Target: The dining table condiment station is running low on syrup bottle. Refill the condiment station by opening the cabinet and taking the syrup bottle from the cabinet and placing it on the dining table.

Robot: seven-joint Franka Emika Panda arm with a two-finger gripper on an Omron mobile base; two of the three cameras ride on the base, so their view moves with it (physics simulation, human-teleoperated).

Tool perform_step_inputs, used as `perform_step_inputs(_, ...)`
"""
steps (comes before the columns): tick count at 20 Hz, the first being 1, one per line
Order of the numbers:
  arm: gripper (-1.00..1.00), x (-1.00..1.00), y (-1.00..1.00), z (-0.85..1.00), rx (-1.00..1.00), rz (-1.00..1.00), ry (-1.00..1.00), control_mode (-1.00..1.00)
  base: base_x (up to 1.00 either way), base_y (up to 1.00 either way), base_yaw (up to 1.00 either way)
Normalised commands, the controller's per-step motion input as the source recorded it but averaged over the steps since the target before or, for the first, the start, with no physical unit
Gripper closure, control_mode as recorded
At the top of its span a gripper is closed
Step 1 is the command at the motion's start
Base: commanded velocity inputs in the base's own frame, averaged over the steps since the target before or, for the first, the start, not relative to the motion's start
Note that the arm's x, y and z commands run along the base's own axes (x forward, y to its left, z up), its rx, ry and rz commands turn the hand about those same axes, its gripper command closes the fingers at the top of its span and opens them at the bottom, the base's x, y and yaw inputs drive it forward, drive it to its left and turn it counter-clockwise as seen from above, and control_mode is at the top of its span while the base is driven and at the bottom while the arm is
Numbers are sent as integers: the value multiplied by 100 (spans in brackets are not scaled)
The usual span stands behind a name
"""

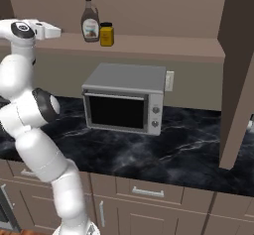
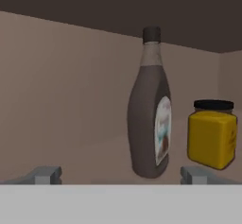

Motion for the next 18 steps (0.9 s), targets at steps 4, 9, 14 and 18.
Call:
perform_step_inputs(4, -100, 15, -31, 0, 0, -4, 5, -100, 0, 0, 0)
perform_step_inputs(9, -100, 24, -3, 2, 0, -9, 6, -100, 0, 0, 0)
perform_step_inputs(14, -100, 6, -5, 0, 0, -2, 1, -100, 0, 0, 0)
perform_step_inputs(18, -100, 9, -21, 0, 0, 0, 2, -100, 0, 0, 0)
